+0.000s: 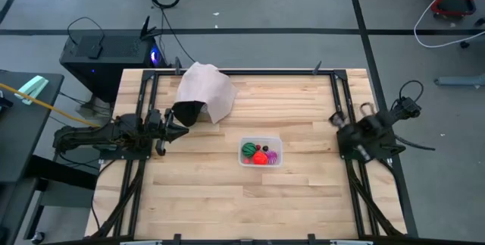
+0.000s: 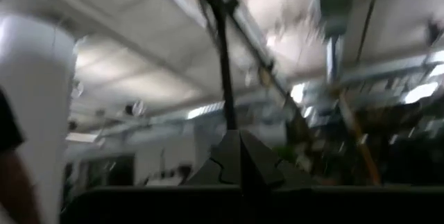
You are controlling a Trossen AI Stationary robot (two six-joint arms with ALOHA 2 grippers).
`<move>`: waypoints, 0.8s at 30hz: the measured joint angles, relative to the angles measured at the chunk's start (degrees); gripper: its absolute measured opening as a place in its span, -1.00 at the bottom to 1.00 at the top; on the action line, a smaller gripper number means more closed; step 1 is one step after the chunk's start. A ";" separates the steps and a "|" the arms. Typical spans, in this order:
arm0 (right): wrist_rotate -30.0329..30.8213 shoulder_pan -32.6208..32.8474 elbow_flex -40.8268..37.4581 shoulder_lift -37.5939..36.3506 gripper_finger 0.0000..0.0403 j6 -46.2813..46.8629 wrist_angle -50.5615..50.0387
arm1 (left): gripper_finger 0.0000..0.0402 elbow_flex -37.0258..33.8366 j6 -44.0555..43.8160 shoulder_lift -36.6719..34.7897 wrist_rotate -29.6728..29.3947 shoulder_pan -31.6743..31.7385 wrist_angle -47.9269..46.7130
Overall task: Pick and placing Produce into tupperware
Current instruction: Return to Home Position
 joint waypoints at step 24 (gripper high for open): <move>-1.72 -11.55 0.02 0.02 -1.00 -6.76 -17.04 | -0.85 0.00 0.00 0.00 0.00 0.02 0.00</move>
